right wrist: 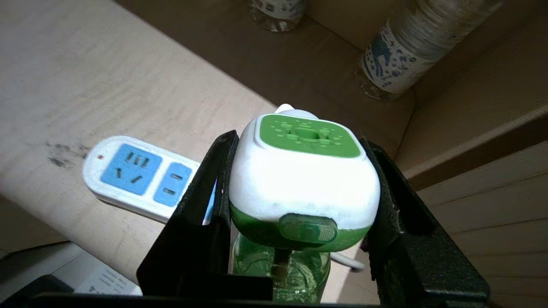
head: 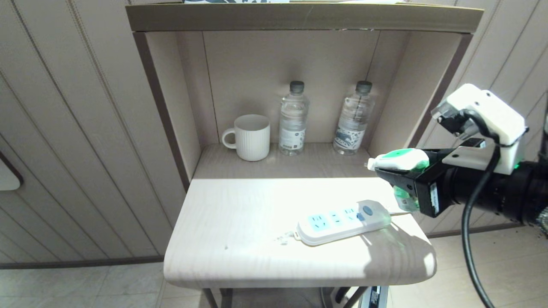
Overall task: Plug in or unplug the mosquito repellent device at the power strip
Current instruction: Place the mosquito repellent liquid on the table
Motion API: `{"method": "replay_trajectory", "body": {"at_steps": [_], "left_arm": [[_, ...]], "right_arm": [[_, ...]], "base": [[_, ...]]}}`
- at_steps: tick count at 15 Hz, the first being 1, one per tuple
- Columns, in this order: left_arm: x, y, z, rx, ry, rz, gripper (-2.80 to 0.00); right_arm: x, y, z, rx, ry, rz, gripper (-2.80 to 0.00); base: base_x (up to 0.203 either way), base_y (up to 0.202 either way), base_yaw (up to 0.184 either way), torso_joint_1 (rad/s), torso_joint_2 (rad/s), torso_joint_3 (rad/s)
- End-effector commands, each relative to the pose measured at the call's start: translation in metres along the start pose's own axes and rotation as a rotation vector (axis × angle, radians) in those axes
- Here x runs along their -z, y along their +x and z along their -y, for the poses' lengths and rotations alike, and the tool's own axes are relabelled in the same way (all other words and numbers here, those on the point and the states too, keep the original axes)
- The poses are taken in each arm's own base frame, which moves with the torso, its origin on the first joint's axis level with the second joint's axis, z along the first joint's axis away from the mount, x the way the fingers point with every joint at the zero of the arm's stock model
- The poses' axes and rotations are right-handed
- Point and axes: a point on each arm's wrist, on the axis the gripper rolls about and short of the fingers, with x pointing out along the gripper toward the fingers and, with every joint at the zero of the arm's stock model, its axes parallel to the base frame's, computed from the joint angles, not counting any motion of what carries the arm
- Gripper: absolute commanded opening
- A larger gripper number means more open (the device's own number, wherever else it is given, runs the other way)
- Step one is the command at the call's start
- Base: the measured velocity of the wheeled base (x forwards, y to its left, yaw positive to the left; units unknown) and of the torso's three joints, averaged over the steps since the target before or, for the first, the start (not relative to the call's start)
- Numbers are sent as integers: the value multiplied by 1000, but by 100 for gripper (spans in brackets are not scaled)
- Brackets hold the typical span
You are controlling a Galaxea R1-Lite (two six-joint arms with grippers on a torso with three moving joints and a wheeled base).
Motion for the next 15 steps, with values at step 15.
{"method": "replay_trajectory", "body": {"at_steps": [15], "left_arm": [[0, 0, 0, -1, 0, -3, -280]], "right_arm": [[5, 161, -189, 269, 247, 270, -280]], "base": [[0, 0, 0, 0, 0, 0]]}}
